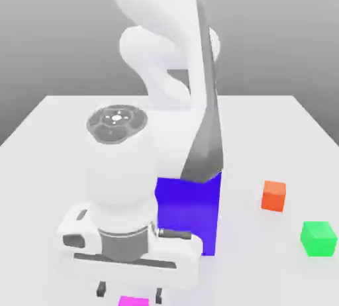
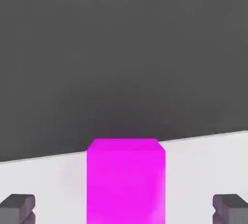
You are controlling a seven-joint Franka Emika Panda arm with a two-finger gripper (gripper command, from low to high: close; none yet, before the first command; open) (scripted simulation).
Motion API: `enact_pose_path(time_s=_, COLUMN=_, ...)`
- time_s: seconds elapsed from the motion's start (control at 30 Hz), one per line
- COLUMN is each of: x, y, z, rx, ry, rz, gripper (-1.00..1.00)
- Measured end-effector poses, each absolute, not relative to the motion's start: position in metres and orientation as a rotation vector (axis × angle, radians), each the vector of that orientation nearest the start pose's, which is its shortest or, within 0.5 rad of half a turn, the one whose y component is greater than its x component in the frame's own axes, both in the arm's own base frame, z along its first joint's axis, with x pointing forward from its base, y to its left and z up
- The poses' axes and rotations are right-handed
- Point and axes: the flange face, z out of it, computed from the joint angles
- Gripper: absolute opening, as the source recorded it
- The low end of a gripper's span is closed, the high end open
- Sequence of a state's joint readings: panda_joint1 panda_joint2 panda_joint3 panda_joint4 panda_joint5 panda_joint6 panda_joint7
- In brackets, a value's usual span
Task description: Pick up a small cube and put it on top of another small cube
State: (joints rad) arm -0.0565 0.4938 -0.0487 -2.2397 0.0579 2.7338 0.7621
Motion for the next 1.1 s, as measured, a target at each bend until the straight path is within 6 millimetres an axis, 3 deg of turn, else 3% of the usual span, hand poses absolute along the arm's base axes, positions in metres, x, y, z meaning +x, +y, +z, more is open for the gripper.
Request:
enact_pose_path(time_s=0.03, x=0.535, y=-0.060, z=0.134, rx=-2.818, ry=1.387, rz=-0.001, gripper=-1.00)
enact_pose_path(time_s=0.23, x=0.534, y=-0.060, z=0.128, rx=-2.818, ry=1.387, rz=0.000, gripper=-1.00)
enact_pose_path(time_s=0.3, x=0.535, y=-0.060, z=0.142, rx=-2.819, ry=1.387, rz=0.000, gripper=-1.00)
enact_pose_path(time_s=0.4, x=0.535, y=-0.059, z=0.181, rx=-2.819, ry=1.385, rz=0.000, gripper=-1.00)
enact_pose_path(time_s=0.5, x=0.527, y=0.009, z=0.199, rx=-2.912, ry=1.146, rz=0.011, gripper=-1.00)
enact_pose_path(time_s=0.6, x=0.507, y=0.085, z=0.211, rx=-3.002, ry=0.858, rz=0.018, gripper=-1.00)
enact_pose_path(time_s=0.7, x=0.472, y=0.161, z=0.222, rx=-3.076, ry=0.530, rz=0.020, gripper=-1.00)
enact_pose_path(time_s=0.8, x=0.419, y=0.237, z=0.234, rx=-3.124, ry=0.148, rz=0.014, gripper=-1.00)
enact_pose_path(time_s=0.87, x=0.379, y=0.285, z=0.227, rx=-3.136, ry=-0.117, rz=0.005, gripper=-1.00)
enact_pose_path(time_s=0.97, x=0.360, y=0.306, z=0.193, rx=-3.133, ry=-0.235, rz=0.000, gripper=-1.00)
enact_pose_path(time_s=1.0, x=0.358, y=0.307, z=0.184, rx=-3.132, ry=-0.244, rz=0.000, gripper=1.00)
enact_pose_path(time_s=1.1, x=0.358, y=0.307, z=0.184, rx=-3.132, ry=-0.244, rz=0.000, gripper=1.00)
